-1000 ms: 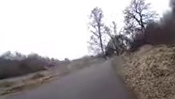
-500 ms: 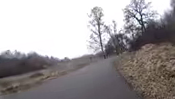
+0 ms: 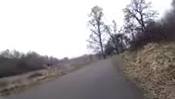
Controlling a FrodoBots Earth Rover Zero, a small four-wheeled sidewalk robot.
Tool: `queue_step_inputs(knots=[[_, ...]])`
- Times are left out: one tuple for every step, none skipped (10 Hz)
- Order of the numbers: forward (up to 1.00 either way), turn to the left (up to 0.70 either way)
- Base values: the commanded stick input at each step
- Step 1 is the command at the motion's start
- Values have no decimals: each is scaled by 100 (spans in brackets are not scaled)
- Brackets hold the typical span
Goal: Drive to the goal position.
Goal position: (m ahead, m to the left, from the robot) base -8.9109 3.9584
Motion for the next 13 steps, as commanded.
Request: queue_step_inputs(knots=[[70,0],[70,0],[70,-28],[70,-20],[70,-12],[70,-4],[70,0],[70,0],[70,0],[70,0],[70,0],[70,0],[70,0]])
